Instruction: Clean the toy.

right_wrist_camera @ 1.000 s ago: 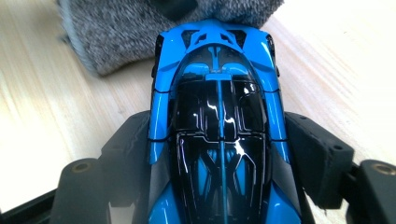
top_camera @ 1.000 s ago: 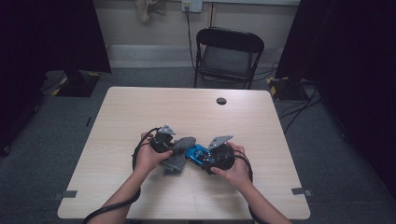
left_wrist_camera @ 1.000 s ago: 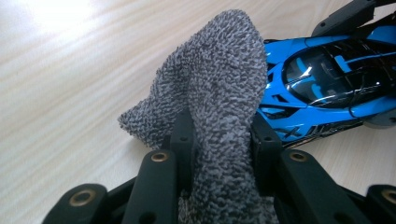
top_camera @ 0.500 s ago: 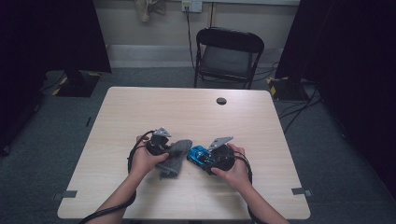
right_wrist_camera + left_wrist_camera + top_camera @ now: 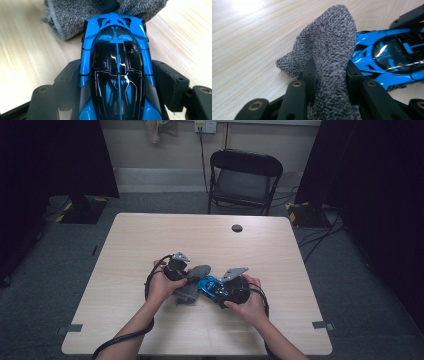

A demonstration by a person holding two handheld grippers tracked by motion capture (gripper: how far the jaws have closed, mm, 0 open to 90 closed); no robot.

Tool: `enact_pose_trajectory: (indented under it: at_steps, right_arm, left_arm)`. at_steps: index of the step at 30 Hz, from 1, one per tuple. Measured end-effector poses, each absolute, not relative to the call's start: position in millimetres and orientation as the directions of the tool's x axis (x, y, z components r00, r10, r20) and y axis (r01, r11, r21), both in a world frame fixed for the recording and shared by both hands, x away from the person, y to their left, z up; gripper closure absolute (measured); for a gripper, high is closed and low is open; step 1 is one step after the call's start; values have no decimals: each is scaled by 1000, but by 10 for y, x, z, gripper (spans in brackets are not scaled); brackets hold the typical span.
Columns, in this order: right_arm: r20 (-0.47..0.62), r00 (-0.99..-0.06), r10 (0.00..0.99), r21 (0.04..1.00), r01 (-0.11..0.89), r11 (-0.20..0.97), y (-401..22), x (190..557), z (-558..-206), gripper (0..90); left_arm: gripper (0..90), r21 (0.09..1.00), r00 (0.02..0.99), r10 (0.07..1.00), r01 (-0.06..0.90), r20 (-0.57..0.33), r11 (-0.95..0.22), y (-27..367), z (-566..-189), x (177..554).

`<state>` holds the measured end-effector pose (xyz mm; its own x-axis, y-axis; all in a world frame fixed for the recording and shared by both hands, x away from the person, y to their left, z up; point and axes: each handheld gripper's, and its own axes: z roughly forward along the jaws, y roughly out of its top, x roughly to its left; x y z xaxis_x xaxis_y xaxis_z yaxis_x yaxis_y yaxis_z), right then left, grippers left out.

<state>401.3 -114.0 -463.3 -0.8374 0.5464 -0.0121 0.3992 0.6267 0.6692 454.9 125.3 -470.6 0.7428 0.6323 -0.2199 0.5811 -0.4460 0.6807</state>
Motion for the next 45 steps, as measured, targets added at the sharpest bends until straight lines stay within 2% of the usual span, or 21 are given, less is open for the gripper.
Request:
enact_pose_trajectory:
  at_steps: [30,37,45]
  right_arm:
    - [29,-806,591,664,458,591,-1207,4140,-4711,281]
    - [32,-817,576,673,444,592,-1225,4106,-4673,281]
    - [31,-830,557,687,422,591,-1206,4040,-4625,281]
  left_arm:
    - [687,650,769,586,586,-257,-483,1468,-4668,4327]
    - [686,670,718,658,604,-224,-431,1579,-4564,4505]
    - [685,673,719,663,598,-210,-435,1382,-4558,4670]
